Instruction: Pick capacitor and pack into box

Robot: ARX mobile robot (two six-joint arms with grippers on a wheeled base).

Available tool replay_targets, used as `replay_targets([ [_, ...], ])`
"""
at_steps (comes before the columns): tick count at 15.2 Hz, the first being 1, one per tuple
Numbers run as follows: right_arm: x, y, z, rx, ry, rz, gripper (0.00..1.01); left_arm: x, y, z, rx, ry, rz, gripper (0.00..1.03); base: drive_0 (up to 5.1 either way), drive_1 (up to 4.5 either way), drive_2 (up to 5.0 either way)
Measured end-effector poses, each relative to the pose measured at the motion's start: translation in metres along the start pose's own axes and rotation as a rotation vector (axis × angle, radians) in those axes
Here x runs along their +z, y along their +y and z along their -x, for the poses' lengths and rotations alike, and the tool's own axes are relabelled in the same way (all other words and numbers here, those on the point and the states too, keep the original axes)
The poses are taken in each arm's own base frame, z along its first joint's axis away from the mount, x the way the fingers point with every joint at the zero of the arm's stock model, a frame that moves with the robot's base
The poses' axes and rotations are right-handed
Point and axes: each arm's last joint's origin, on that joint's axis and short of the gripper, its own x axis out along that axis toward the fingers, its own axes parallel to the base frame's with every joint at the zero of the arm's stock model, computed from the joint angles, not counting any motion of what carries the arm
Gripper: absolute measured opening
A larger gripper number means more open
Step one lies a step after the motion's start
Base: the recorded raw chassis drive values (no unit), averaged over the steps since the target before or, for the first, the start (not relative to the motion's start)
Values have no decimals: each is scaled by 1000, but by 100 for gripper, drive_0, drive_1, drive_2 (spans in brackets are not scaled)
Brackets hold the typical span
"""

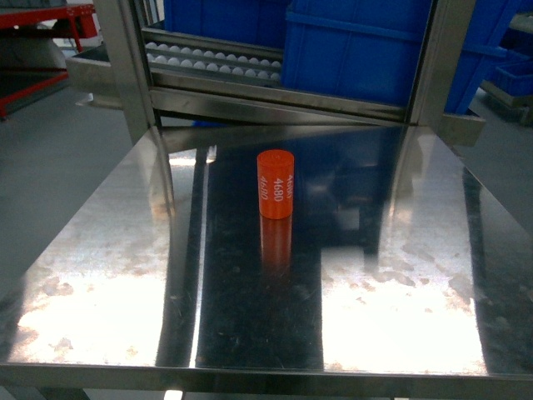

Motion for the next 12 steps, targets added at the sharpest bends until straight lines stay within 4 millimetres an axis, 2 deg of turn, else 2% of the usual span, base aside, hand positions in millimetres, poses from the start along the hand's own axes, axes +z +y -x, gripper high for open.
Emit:
replay_targets([
  [3, 0, 0, 0, 0, 0, 0, 98, -1, 0, -1, 40, 21, -2, 98, 0, 0, 0],
  [4, 0, 0, 0, 0, 0, 0, 98, 1, -4, -9, 113, 18, -1, 98, 0, 0, 0],
  [6, 0, 0, 0, 0, 0, 0, 98, 2, -12, -30, 115, 28, -5, 98, 0, 0, 0],
  [7, 0, 0, 0, 0, 0, 0, 98, 10, -18, -45, 74, 3, 0, 98, 0, 0, 0],
  [9, 0, 0, 0, 0, 0, 0, 98, 27, -37, -87, -64, -61, 13, 98, 0, 0, 0],
  [10, 0, 0, 0, 0, 0, 0, 98, 24, -50, -108, -142, -55, 2, 98, 0, 0, 0],
  [12, 0, 0, 0, 1, 0, 0, 98, 2, -79, -145, -280, 57, -18, 98, 0, 0, 0],
])
